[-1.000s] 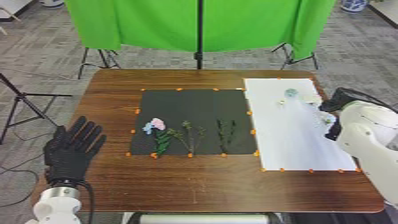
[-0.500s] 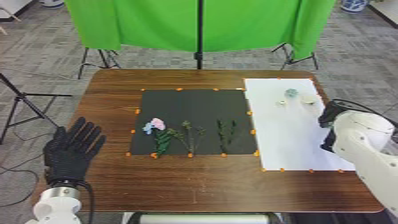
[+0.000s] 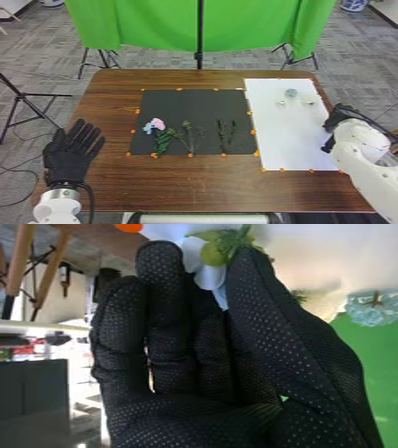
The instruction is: Arrange flowers
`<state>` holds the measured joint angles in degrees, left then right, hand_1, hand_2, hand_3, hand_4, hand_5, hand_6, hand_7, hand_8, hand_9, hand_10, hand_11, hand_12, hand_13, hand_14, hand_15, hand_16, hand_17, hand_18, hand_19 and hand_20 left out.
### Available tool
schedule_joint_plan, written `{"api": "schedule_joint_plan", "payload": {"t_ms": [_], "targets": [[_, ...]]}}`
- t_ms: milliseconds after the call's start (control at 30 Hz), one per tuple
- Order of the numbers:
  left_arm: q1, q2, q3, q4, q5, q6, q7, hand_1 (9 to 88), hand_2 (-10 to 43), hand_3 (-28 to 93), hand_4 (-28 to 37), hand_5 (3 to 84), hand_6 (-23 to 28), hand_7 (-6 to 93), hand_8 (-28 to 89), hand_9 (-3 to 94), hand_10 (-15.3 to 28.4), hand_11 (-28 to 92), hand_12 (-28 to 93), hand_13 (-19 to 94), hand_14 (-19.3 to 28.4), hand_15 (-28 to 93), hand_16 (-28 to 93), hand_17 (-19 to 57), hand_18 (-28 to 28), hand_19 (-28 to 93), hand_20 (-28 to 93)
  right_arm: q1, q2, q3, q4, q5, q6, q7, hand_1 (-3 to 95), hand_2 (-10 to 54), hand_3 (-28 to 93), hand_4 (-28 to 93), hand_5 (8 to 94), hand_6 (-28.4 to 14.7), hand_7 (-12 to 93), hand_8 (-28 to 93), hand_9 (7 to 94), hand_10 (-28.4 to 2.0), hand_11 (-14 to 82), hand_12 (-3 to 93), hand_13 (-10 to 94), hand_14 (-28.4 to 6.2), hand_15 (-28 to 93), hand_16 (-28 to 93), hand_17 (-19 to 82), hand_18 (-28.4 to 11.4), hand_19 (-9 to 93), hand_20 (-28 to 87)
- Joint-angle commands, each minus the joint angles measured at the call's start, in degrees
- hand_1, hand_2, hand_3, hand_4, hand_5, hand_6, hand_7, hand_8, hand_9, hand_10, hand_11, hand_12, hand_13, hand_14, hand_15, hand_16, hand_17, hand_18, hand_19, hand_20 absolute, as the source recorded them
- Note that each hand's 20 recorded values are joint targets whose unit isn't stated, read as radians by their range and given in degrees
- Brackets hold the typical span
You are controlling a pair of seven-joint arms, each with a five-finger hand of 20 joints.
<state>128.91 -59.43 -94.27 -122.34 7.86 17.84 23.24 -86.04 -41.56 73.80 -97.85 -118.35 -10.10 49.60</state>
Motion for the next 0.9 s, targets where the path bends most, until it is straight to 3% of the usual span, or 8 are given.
{"api": "schedule_joint_plan", "payload": {"t_ms": [33,433,700,900], "targets": [[1.4,-0.62,-0.12,-0.15,-0.1,-0.52,0.05,27.0,12.3,75,-28.3,46.4,7.0,18.4,-10,42.1,14.9,27,13,33,14.4,42,-6,-3.5,14.2,34,14,-2.2,1.5,0.2,-5.1,-2.1,3.8,-3.1,68.7,-4.6,67,-28,67.9,-2.4,32,9,74.4,-12.0,16.1,48.6,64,-6.5,39,42,34,-17.6,82,26],[0.4,-0.72,0.14,0.31,0.01,-0.63,-0.56,27.0,12.4,75,-28.3,46.2,7.0,18.1,-10,42.1,14.9,27,13,33,14.4,42,-6,-3.5,14.2,34,14,10.6,-5.3,-10.2,-14.8,4.2,7.5,-10.5,66.3,-3.5,66,-28,67.8,-3.4,29,7,73.0,-12.9,15.1,47.3,62,-7.4,40,40,35,-17.9,74,29],[-0.7,-0.19,0.65,0.8,0.29,-0.45,-1.87,27.0,12.4,75,-28.3,46.3,7.1,18.1,-10,42.1,14.9,27,13,33,14.4,42,-6,-3.5,14.2,34,14,19.6,-13.7,-21.2,-13.6,4.6,5.7,-15.1,65.2,-3.5,66,-28,67.4,-3.7,29,7,71.7,-13.3,14.7,46.9,61,-8.0,40,40,35,-17.8,73,31],[-1.6,0.28,1.25,1.11,0.56,-0.72,-2.54,26.9,12.4,75,-28.3,46.3,7.0,18.2,-10,42.1,14.9,27,13,33,14.4,42,-6,-3.5,14.2,34,14,24.1,-18.9,-29.6,-7.6,2.0,2.4,-18.5,64.8,-3.6,66,-28,67.2,-3.7,29,7,71.3,-13.4,14.3,46.2,60,-8.1,41,39,35,-17.8,72,32]]}}
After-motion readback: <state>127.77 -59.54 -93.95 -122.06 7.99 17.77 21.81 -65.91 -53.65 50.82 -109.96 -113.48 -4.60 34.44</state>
